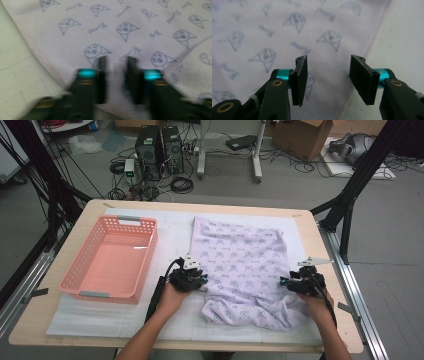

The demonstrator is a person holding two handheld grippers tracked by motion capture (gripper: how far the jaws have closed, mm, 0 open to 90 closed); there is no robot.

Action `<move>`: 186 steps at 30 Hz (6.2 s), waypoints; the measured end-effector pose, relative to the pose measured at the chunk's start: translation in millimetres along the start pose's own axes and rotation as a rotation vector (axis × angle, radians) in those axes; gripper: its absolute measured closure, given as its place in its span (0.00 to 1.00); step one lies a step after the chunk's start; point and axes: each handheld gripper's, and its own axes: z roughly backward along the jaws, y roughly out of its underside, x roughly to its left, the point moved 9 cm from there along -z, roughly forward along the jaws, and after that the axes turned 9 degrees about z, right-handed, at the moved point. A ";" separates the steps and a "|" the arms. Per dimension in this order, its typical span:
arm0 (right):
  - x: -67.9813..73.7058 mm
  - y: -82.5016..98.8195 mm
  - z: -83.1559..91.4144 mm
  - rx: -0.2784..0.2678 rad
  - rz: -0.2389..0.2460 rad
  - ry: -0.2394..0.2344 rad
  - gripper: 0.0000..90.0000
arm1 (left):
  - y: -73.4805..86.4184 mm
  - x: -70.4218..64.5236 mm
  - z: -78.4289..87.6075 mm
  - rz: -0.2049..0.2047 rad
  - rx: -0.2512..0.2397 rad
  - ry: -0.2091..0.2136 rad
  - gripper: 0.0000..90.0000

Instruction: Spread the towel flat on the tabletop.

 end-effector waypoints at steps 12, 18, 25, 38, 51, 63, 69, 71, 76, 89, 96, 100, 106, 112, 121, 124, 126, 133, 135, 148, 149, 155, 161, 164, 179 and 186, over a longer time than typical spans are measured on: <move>18.4 -53.9 -28.6 -0.125 0.024 -0.019 0.96 | -55.6 75.9 5.7 0.236 -0.200 -0.200 0.97; -5.7 -68.5 -39.8 -0.126 -0.012 0.090 0.96 | -54.6 66.9 -4.8 0.251 -0.194 -0.137 0.82; -58.7 -67.9 -32.2 -0.121 -0.120 0.285 0.96 | -48.5 39.3 0.9 0.211 -0.138 0.001 0.51; -35.0 -60.4 0.1 -0.211 -0.109 0.154 0.68 | -12.2 -1.8 0.5 0.115 -0.009 0.106 0.50; 0.7 -40.5 29.2 -0.258 -0.040 0.022 0.65 | -18.2 6.9 -4.3 0.089 -0.102 -0.015 0.94; 47.6 -50.0 -1.5 -0.196 0.025 -0.114 0.57 | -31.5 62.0 9.1 0.204 -0.196 -0.167 0.93; 52.8 -43.2 -29.1 -0.049 0.078 -0.069 0.62 | -32.5 52.0 12.6 0.233 -0.194 -0.091 0.65; 49.1 -42.3 -31.2 -0.041 0.066 -0.070 0.82 | -31.9 48.3 14.3 0.235 -0.193 -0.068 0.59; 30.5 -46.3 -30.5 -0.065 0.141 0.036 0.93 | -28.7 41.7 19.4 0.230 -0.197 -0.030 0.56; -18.4 -51.1 0.3 -0.241 -0.076 0.224 0.67 | -5.5 6.0 10.5 0.140 -0.085 0.050 0.46; -2.4 -39.8 23.3 -0.262 -0.053 0.110 0.60 | -3.0 7.3 2.3 0.072 -0.048 -0.049 0.89; 1.4 -26.6 20.6 -0.216 -0.056 0.064 0.57 | -14.7 33.1 6.9 0.132 -0.105 -0.138 0.90; 22.2 -21.5 -7.8 -0.121 -0.029 -0.036 0.52 | -18.0 53.9 9.9 0.174 -0.128 -0.161 0.87; 12.5 -29.7 -19.6 -0.080 0.060 0.071 0.95 | -17.3 45.5 14.3 0.195 -0.122 -0.107 0.56; -20.3 -34.2 -16.1 -0.130 -0.047 0.245 0.76 | -14.1 25.0 27.6 0.140 -0.150 -0.033 0.52; -18.5 -38.5 2.1 -0.203 -0.071 0.236 0.71 | -8.0 21.7 33.9 0.118 -0.141 -0.026 0.50; -15.4 -39.1 15.9 -0.246 -0.085 0.214 0.69 | -3.5 19.7 39.3 0.113 -0.145 -0.018 0.50; 4.0 -13.4 37.6 -0.234 -0.028 0.157 0.67 | 15.8 15.6 52.8 0.088 -0.101 -0.009 0.49; 9.5 -5.8 38.0 -0.219 -0.024 0.131 0.66 | 18.5 15.0 56.9 0.090 -0.101 -0.007 0.49; 33.7 26.6 41.6 -0.141 -0.012 0.062 0.61 | 40.4 -6.4 72.3 0.144 -0.093 0.060 0.50; 35.3 28.4 43.2 -0.141 -0.007 0.061 0.60 | 43.1 -12.3 71.9 0.137 -0.088 0.067 0.50; 48.0 45.1 52.0 -0.117 0.023 0.048 0.59 | 59.0 -39.6 68.2 0.106 -0.038 0.065 0.48; 50.8 55.9 53.2 -0.129 -0.017 0.027 0.66 | 68.5 -45.9 66.5 0.030 -0.046 -0.076 0.71; 57.1 55.1 54.4 -0.124 0.006 -0.028 0.95 | 72.1 -46.2 71.3 0.052 -0.043 -0.057 0.93; 76.3 81.0 89.0 -0.105 0.030 -0.031 0.96 | 105.5 -47.7 114.9 0.148 -0.072 -0.012 0.94; 95.4 103.1 112.1 -0.104 0.048 -0.056 0.96 | 128.0 -71.1 137.0 0.142 -0.083 -0.010 0.94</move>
